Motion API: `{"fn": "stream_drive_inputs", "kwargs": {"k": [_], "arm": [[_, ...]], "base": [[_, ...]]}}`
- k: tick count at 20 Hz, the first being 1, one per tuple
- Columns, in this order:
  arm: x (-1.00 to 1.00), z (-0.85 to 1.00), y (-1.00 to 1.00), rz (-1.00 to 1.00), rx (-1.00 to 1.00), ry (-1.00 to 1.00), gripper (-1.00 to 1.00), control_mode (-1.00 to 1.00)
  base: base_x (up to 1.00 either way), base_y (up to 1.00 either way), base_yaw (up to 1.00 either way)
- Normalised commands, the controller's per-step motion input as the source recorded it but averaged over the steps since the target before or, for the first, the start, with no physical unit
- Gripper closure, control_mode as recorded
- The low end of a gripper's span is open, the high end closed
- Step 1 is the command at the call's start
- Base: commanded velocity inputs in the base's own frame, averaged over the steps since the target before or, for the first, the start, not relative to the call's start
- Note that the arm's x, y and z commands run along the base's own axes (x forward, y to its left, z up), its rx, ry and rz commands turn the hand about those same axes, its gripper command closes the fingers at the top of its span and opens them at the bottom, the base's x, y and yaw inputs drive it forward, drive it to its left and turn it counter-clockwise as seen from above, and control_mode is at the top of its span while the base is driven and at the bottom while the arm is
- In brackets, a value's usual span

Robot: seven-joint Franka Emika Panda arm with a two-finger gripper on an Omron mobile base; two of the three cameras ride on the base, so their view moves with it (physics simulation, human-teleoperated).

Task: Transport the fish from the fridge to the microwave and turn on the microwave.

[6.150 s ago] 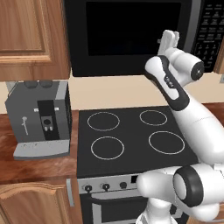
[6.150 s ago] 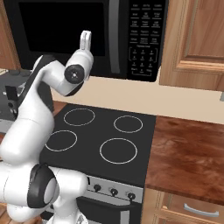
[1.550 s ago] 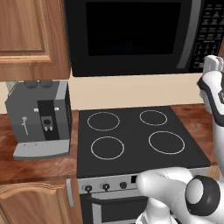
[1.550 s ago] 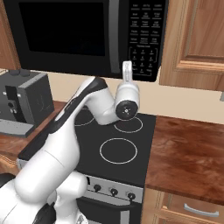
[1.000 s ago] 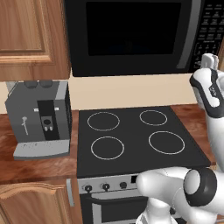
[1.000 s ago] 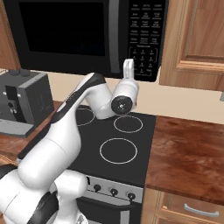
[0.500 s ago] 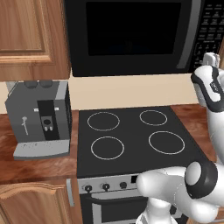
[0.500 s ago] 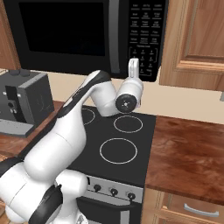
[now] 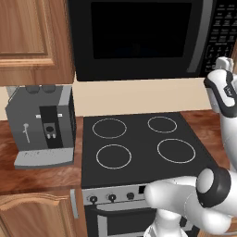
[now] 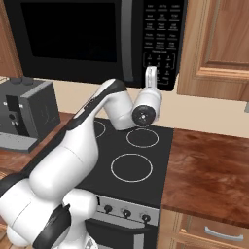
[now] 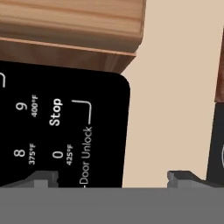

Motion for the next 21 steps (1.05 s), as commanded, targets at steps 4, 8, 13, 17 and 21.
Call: {"fn": "stream_drive_inputs", "kwargs": {"k": [4, 8, 13, 17, 21], "arm": [[0.11, -0.05, 0.00, 0.00, 0.00, 0.00, -1.00, -1.00], [0.15, -0.02, 0.00, 0.00, 0.00, 0.00, -1.00, -1.00], [0.16, -0.03, 0.00, 0.00, 0.00, 0.00, -1.00, -1.00], [0.14, -0.06, 0.00, 0.00, 0.01, 0.00, -1.00, -1.00], [-0.01, -0.11, 0.02, 0.00, 0.00, 0.00, -1.00, -1.00]], "base": [[0.00, 0.00, 0.00], [0.00, 0.00, 0.00], [0.00, 0.00, 0.00], [0.00, 0.00, 0.00], [0.00, 0.00, 0.00]]}}
